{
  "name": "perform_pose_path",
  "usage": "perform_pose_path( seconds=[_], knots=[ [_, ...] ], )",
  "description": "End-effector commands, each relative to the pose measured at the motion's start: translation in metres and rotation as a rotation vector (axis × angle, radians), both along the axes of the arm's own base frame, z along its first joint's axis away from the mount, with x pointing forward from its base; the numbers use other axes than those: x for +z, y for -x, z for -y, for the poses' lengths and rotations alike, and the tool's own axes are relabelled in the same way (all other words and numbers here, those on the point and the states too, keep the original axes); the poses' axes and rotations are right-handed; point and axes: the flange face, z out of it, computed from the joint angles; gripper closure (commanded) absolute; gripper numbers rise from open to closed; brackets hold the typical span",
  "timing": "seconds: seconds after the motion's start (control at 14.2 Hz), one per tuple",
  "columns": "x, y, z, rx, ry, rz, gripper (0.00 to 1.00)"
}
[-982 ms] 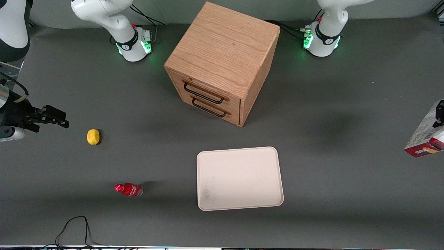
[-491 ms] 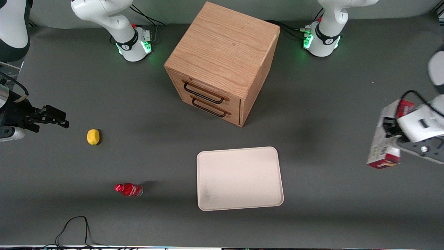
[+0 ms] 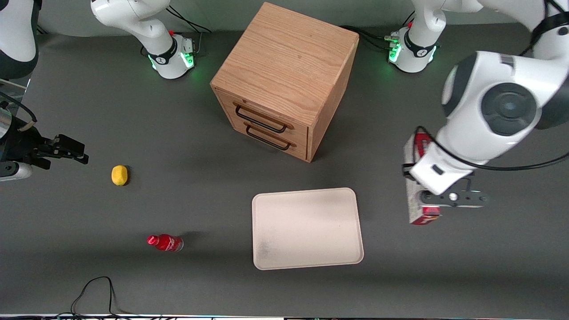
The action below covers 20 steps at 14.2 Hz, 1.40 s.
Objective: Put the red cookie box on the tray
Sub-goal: 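Carry the cookie box over the white tray and lower it onto the tray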
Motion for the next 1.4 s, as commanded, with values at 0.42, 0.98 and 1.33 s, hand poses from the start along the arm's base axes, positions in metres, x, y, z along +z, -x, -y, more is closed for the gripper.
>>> perform_pose_path(
  seconds=[0.42, 0.98, 1.33],
  knots=[
    [-0.010, 0.012, 0.115, 0.079, 0.037, 0.034, 1.00],
    [-0.157, -0.047, 0.101, 0.132, 0.099, 0.017, 1.00],
    [-0.239, -0.061, 0.095, 0.142, 0.094, 0.013, 1.00]
  ],
)
